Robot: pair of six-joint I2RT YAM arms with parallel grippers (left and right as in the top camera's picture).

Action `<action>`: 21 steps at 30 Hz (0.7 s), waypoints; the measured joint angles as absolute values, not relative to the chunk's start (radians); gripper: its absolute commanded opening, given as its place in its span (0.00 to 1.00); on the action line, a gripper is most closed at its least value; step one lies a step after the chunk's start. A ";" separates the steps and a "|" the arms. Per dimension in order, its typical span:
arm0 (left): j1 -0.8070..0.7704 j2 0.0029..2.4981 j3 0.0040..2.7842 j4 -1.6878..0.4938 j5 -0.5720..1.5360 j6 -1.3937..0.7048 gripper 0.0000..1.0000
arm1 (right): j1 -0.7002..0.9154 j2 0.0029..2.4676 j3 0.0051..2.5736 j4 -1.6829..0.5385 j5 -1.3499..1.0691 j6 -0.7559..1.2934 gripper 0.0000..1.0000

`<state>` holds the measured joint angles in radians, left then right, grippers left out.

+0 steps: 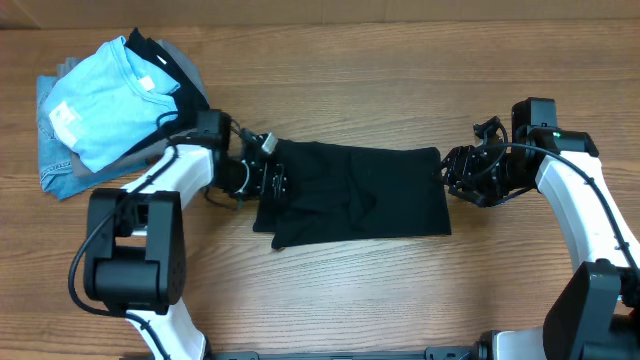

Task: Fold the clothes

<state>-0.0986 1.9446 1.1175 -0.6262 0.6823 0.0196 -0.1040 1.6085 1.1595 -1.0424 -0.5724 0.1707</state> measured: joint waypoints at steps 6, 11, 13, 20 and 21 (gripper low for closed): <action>-0.111 1.967 1.105 -0.632 0.632 -0.075 0.08 | -0.104 1.608 1.159 -1.048 -0.573 0.170 0.59; -0.097 1.985 1.147 -0.789 0.607 -0.072 0.04 | -0.104 1.608 1.159 -1.052 -0.572 0.170 0.59; -0.078 1.996 1.193 -0.940 0.560 -0.052 0.04 | -0.104 1.608 1.159 -1.058 -0.573 0.170 0.58; 0.033 2.003 1.551 -1.328 0.412 0.006 0.04 | -0.104 1.608 1.159 -1.059 -0.572 0.168 0.58; 0.039 2.003 1.616 -1.358 0.400 0.007 0.04 | -0.104 1.608 1.159 -1.058 -0.572 0.168 0.58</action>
